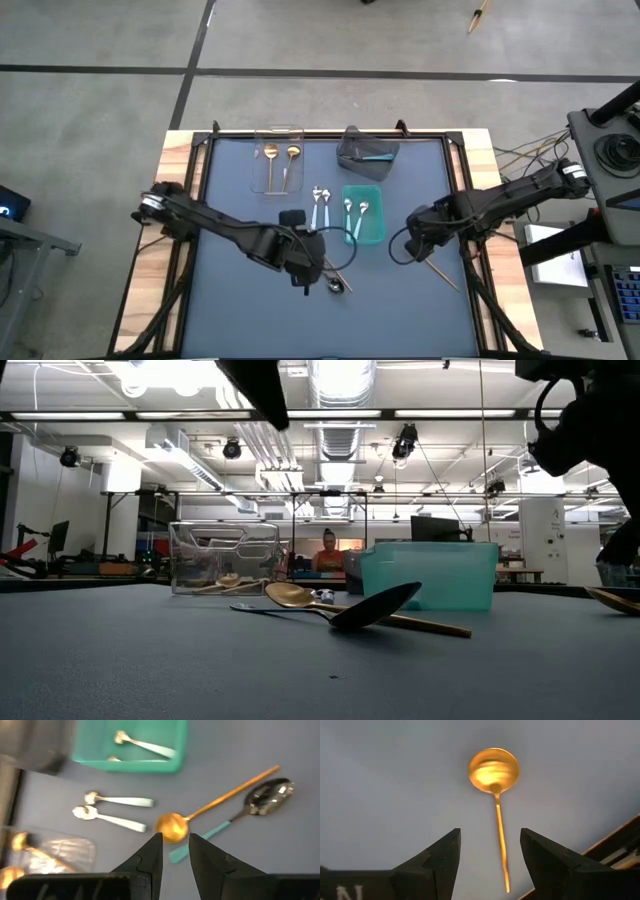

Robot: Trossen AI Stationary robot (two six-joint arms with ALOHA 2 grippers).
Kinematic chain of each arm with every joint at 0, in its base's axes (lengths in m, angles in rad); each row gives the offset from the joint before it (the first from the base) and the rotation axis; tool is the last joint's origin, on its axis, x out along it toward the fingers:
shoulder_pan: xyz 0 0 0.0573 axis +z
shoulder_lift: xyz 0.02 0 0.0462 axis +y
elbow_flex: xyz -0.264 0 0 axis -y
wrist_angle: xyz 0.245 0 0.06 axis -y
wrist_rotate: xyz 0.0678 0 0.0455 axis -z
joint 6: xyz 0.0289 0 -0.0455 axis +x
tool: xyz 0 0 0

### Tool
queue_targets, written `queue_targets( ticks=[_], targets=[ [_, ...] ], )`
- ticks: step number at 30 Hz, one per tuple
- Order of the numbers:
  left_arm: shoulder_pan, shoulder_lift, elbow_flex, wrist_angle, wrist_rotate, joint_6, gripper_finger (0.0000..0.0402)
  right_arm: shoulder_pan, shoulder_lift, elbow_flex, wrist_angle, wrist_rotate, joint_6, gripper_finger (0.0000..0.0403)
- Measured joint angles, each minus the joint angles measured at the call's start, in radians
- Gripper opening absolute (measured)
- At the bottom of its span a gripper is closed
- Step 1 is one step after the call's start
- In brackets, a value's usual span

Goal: Sort silverware by color (type)
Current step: Put the gold spoon into the transparent bin

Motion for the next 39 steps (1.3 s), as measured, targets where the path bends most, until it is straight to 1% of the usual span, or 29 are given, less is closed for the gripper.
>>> queue_targets(
  ticks=[3, 7, 13, 15, 17, 19, 22, 24, 27, 29, 34, 39],
  targets=[
    [0.000, -0.059, 0.000, -0.022, -0.056, -0.006, 0.0077, 0.017, 0.044, 0.000, 0.001, 0.021, -0.013, 0.0196],
    [0.001, -0.160, -0.001, -0.041, -0.141, -0.026, 0.0077, 0.039, 0.109, 0.000, 0.017, 0.021, -0.034, 0.0196],
    [0.002, -0.324, -0.001, -0.034, -0.193, -0.056, 0.0077, 0.059, 0.186, 0.000, 0.026, 0.026, -0.099, 0.0196],
    [0.001, -0.371, -0.001, -0.021, -0.226, -0.061, 0.0077, 0.059, 0.206, 0.000, 0.037, 0.040, -0.130, 0.0196],
    [0.000, -0.412, -0.002, 0.010, -0.260, -0.046, 0.0077, 0.058, 0.221, 0.000, 0.054, 0.053, -0.156, 0.0196],
    [-0.004, -0.448, -0.002, 0.058, -0.271, -0.012, 0.0077, 0.058, 0.234, 0.000, 0.061, 0.075, -0.173, 0.0196],
    [-0.007, -0.485, -0.011, 0.169, -0.268, 0.057, 0.0077, 0.058, 0.248, -0.001, 0.068, 0.094, -0.191, 0.0196],
    [-0.010, -0.502, -0.030, 0.246, -0.239, 0.117, 0.0077, 0.058, 0.257, -0.001, 0.074, 0.096, -0.196, 0.0196],
    [-0.011, -0.536, -0.098, 0.392, -0.175, 0.208, 0.0077, 0.061, 0.271, -0.002, 0.075, 0.088, -0.196, 0.0196],
    [-0.011, -0.564, -0.164, 0.494, -0.152, 0.234, 0.0077, 0.064, 0.282, -0.002, 0.076, 0.082, -0.196, 0.0196],
    [-0.011, -0.632, -0.346, 0.689, -0.151, 0.203, 0.0077, 0.078, 0.312, -0.005, 0.097, 0.081, -0.196, 0.0196],
    [-0.011, -0.700, -0.513, 0.877, -0.187, 0.133, 0.0077, 0.087, 0.343, -0.016, 0.104, 0.080, -0.193, 0.0196]
  ],
)
